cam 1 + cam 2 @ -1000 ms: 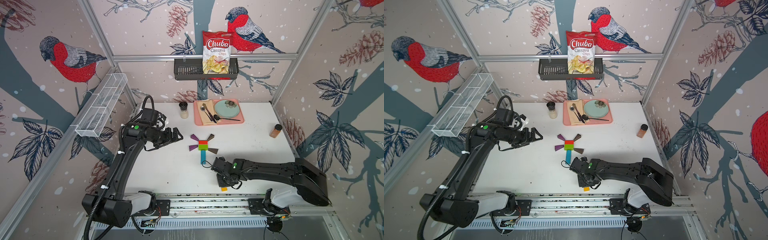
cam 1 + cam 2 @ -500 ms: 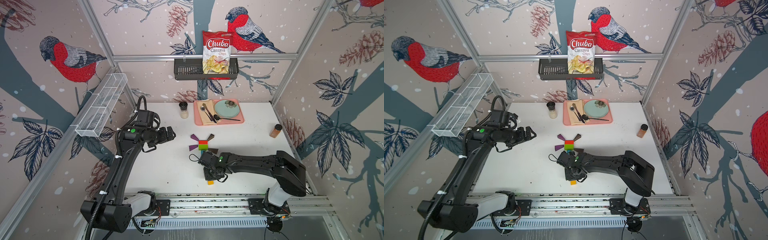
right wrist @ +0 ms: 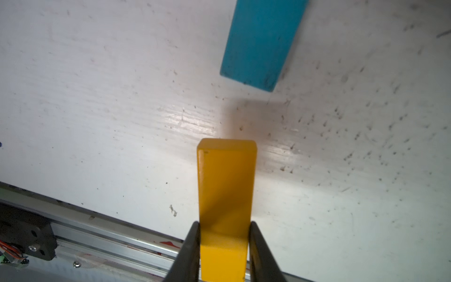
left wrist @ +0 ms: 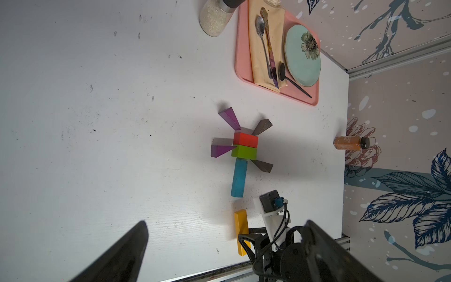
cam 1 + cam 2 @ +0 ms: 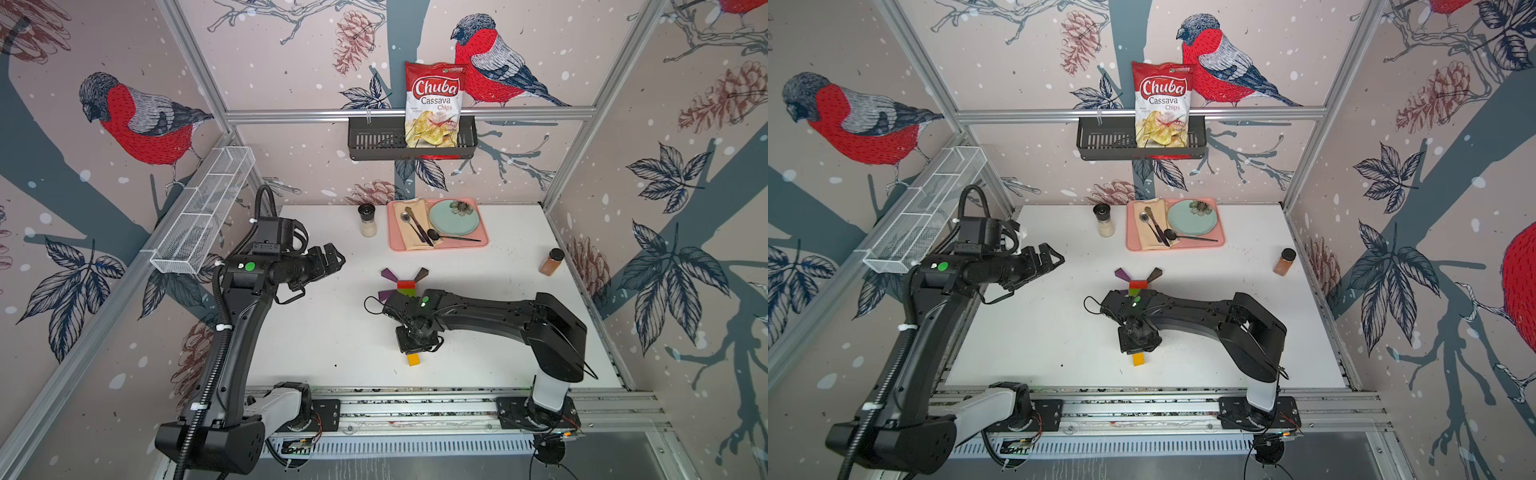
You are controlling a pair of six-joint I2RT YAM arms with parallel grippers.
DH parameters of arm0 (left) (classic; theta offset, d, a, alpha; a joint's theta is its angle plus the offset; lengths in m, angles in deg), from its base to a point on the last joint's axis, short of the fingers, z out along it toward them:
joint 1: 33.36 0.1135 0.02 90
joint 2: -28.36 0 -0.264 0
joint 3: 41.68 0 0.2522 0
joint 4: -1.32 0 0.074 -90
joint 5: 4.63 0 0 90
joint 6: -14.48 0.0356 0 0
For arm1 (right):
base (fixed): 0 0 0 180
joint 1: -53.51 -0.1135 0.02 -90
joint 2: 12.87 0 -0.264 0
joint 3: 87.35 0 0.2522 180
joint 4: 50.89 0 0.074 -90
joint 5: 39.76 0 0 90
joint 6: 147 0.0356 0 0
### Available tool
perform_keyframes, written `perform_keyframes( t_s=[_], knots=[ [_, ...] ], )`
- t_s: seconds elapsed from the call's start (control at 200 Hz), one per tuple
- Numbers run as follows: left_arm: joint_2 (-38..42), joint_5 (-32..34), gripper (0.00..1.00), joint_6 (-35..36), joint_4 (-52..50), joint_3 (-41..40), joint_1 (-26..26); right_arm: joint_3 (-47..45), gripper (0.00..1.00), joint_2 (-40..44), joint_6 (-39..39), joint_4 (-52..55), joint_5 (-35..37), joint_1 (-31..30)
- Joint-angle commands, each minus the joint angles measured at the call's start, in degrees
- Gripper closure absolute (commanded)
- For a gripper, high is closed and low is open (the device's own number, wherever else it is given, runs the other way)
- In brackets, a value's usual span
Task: Assemble a small pinwheel with building blocks
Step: Assemble the building block at the center of the board.
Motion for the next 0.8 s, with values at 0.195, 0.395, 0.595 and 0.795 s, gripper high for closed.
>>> perform_keyframes(
  t_s=[0.195, 0.395, 0.595, 0.795],
  knots=[
    [-0.1, -0.3, 0.02, -1.7, -0.7, 2.8, 0.2, 8.0, 0.78, -3.8, 0.2, 8.9, -4.5, 0.5],
    [0.3, 0.8, 0.02, -2.0, -0.1, 2.8, 0.2, 7.6, 0.78, -4.7, 0.2, 8.2, -5.5, 1.5],
    [0.0, 1.7, 0.03, -2.4, 0.9, 3.3, 0.2, 7.6, 0.78, -5.1, 1.9, 6.6, -4.7, 1.0],
    [0.9, 1.0, 0.02, -2.2, 1.3, 2.2, 0.1, 3.5, 0.78, -4.5, 3.7, 2.2, -5.2, 1.0]
  ],
)
